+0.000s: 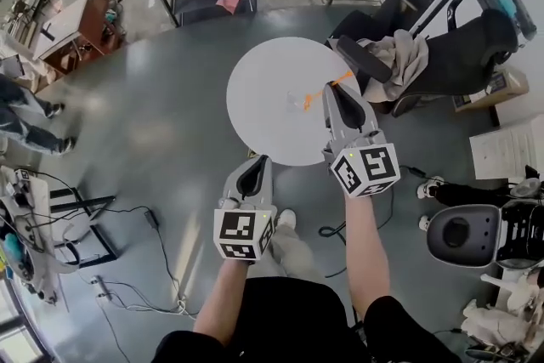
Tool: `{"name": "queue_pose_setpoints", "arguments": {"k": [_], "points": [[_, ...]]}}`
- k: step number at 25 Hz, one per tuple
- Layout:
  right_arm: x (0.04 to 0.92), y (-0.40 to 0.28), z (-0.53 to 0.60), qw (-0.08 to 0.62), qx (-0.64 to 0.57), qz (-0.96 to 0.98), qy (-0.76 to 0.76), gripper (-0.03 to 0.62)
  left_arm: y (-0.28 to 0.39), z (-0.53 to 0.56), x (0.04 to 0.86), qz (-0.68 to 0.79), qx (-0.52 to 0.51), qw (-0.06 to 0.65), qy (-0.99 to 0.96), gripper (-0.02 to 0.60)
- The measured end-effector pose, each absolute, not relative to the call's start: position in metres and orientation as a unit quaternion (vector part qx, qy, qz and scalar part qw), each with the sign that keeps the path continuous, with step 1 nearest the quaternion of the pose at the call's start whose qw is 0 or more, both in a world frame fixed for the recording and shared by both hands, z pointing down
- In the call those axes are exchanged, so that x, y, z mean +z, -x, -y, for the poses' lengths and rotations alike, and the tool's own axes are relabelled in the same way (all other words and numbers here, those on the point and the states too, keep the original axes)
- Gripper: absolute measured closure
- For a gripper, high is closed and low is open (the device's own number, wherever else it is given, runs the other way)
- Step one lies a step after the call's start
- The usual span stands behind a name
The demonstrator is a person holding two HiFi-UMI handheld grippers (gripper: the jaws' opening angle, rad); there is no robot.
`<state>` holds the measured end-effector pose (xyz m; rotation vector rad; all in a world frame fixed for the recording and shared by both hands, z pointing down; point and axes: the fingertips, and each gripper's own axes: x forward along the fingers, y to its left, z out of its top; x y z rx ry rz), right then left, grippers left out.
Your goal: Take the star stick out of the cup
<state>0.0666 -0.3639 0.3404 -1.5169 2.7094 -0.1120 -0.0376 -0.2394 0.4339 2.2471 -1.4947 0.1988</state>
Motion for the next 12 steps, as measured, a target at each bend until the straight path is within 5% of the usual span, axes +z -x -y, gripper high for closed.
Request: {"name": "queue_pose_setpoints", "arguments": {"k": [12], "points": [[0.284, -0.069, 0.274, 0.025, -0.034, -0.885, 0.463, 0.576, 0.048, 0.228, 0.352, 0.559, 0.024, 0.146, -0.816, 0.578]]}}
